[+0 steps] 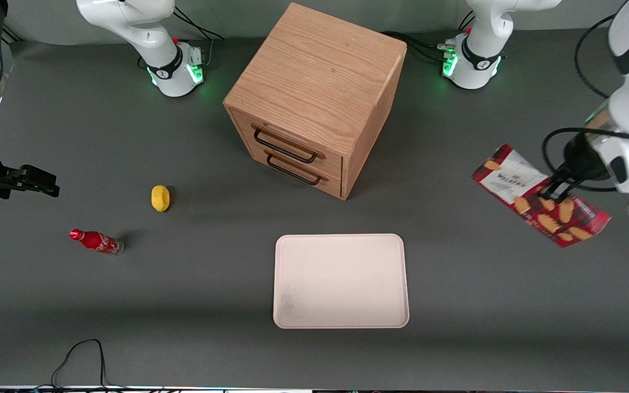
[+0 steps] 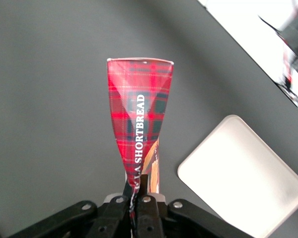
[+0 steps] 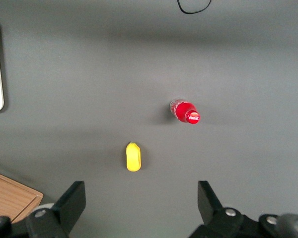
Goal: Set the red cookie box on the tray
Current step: 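Lift the box with the left gripper, tilting it upright, then carry the held box with the left gripper over the white tray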
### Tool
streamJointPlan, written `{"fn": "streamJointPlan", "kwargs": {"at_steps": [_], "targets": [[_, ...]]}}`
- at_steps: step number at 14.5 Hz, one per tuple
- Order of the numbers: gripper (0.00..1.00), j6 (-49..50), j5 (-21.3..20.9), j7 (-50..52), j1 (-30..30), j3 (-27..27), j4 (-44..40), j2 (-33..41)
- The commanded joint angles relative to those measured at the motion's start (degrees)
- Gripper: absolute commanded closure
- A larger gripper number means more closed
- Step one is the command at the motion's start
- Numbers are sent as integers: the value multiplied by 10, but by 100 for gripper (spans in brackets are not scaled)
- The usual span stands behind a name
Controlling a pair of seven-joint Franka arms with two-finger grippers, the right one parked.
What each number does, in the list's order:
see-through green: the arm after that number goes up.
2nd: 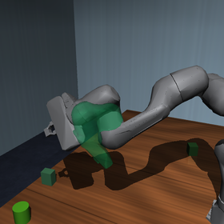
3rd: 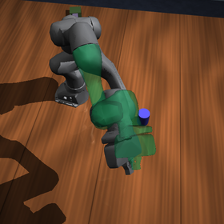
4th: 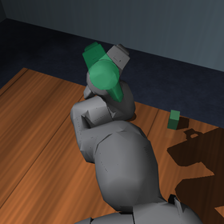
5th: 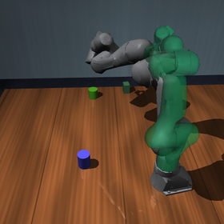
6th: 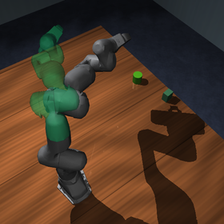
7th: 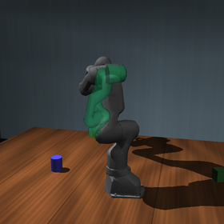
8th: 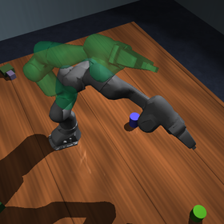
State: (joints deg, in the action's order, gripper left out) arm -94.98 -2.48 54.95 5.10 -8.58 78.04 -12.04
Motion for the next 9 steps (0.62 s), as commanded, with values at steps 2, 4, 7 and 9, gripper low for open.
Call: {"fn": "streamJointPlan", "kwargs": {"at_steps": [2,4,7,9], "targets": [[100,31,-4,-72,18,-52,-131,-110],[100,41,-4,-97,42,-55,-188,-154],[100,58,-2,-168,77,-55,-225,-191],[100,53,-2,-199,80,-68,-225,-196]]}}
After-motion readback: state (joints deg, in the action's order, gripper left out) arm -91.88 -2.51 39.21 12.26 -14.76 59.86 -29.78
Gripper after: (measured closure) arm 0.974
